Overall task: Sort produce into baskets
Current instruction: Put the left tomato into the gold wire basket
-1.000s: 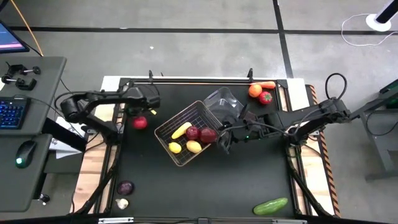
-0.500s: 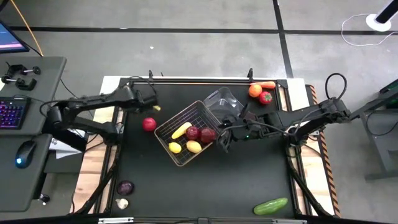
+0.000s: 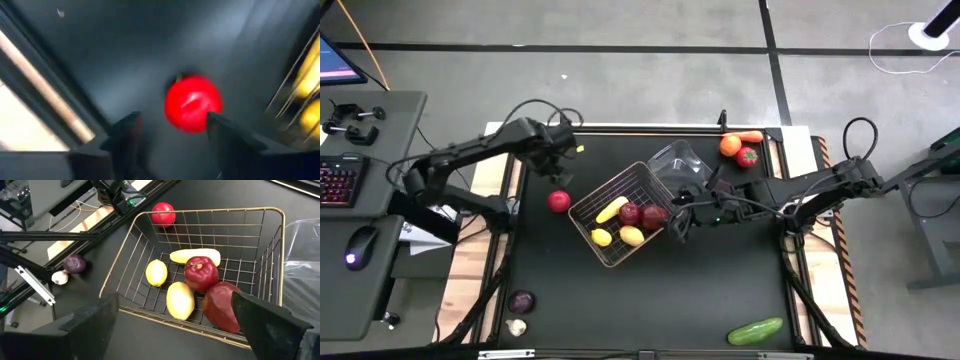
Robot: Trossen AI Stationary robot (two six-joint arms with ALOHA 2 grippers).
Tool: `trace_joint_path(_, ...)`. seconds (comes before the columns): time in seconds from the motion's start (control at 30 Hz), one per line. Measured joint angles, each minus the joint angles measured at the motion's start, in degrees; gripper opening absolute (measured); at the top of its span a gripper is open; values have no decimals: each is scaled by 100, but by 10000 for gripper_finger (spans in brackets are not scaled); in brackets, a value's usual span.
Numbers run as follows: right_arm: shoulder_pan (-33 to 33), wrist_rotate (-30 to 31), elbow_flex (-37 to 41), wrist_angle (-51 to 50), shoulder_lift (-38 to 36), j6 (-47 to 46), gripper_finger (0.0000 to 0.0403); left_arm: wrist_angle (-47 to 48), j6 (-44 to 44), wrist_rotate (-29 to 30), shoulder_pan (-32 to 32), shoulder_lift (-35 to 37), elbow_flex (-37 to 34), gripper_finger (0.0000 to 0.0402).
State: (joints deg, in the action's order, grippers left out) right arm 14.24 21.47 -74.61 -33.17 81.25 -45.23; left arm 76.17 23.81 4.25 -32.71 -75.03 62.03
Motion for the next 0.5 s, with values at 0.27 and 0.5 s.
trace_joint_path(0.27, 0, 96, 0, 0, 0, -146, 376, 588, -500, 25, 147, -592, 118, 284)
trace_joint_path(0.5, 0, 210, 0, 2, 0, -146, 376, 458, -297, 279, 290, -526, 126, 287)
